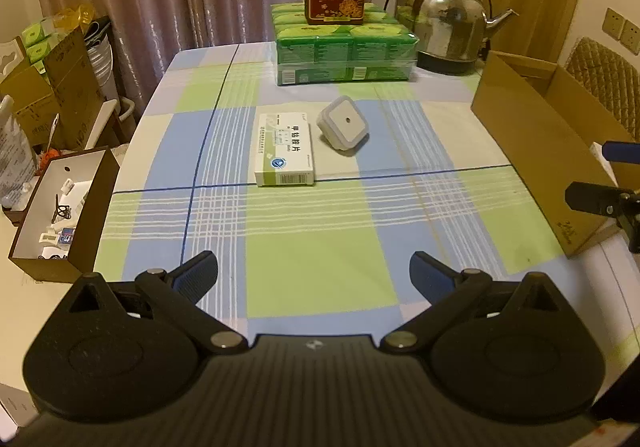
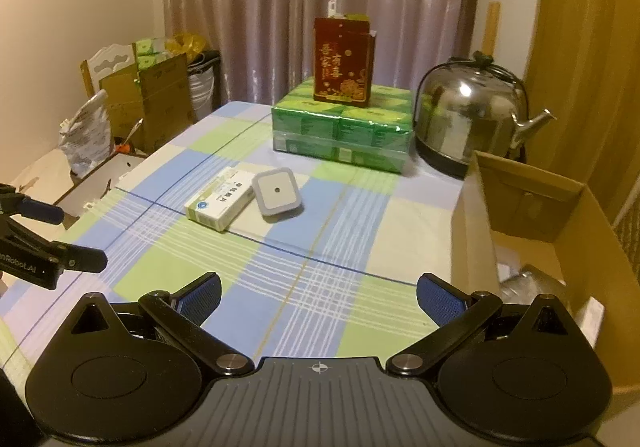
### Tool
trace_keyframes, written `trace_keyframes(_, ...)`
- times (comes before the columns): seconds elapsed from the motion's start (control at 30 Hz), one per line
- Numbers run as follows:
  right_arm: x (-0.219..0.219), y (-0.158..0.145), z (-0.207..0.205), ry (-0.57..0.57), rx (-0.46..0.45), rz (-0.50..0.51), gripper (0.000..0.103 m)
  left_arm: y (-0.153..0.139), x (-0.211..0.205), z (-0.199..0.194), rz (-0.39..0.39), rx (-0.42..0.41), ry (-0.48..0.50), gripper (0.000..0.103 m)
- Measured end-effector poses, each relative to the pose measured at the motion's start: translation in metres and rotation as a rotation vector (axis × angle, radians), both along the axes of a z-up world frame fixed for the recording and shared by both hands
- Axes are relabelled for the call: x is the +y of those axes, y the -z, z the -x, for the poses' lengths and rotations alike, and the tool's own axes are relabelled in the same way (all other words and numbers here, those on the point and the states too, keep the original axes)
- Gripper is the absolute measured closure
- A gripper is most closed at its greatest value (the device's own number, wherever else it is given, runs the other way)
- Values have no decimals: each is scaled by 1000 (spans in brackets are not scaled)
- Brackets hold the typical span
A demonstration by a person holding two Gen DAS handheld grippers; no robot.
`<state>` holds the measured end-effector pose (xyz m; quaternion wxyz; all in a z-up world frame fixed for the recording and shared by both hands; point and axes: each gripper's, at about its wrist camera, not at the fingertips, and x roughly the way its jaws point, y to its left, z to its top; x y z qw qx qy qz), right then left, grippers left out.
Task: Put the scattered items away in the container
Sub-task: 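Grasp the white square night light with right tool while left tool approaches medicine box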
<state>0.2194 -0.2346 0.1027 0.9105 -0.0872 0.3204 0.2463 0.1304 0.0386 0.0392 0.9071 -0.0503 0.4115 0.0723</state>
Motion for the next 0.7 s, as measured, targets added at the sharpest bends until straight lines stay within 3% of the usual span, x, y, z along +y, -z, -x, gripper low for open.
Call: trace_keyframes(0.7,38,43,-66,-65,58,16,2,52,32,-58,12,56,-22,3)
